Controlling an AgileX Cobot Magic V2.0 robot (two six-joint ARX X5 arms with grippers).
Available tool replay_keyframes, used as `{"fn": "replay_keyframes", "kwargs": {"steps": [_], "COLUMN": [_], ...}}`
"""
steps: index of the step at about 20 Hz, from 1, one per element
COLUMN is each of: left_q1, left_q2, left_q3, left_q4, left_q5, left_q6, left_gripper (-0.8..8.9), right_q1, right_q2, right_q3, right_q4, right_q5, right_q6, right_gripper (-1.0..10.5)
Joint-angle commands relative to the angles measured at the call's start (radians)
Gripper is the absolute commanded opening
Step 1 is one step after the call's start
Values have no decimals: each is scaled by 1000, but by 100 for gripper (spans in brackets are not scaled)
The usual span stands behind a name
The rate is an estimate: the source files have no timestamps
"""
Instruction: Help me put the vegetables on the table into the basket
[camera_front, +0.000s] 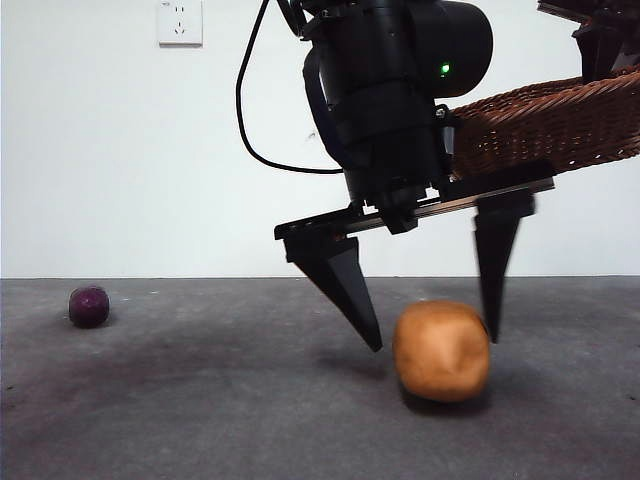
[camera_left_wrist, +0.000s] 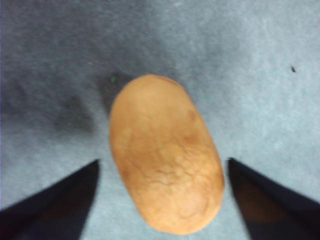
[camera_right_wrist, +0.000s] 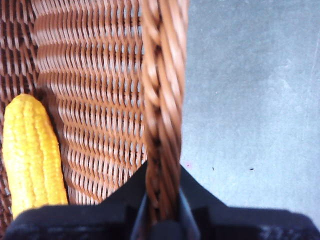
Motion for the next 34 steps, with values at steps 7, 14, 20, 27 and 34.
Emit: {"fn": "replay_keyframes", "kwargs": {"steps": [7, 14, 20, 27, 34], "left_q1": [-9, -42, -82, 119, 391], "left_q2": [1, -266, -532, -551, -484], "left_q3": [16, 73, 73, 73, 73], "left_q4": [-24, -209, -216, -117, -34], "left_q5": [-2, -15, -37, -186, 117], "left_q6": [107, 262, 267, 307, 335], "left_gripper": [-12, -12, -12, -12, -12], "right_q1": [2, 2, 54, 293, 504], "right_q2": [6, 6, 6, 6, 6], "right_q3": [-2, -2, -2, -2, -2], "right_q4": [-22, -22, -23, -23, -23], "right_q5": [-11, -11, -8, 8, 71], "right_q6": [-3, -3, 2, 18, 63], "right_gripper": [-11, -10, -11, -11, -11]}}
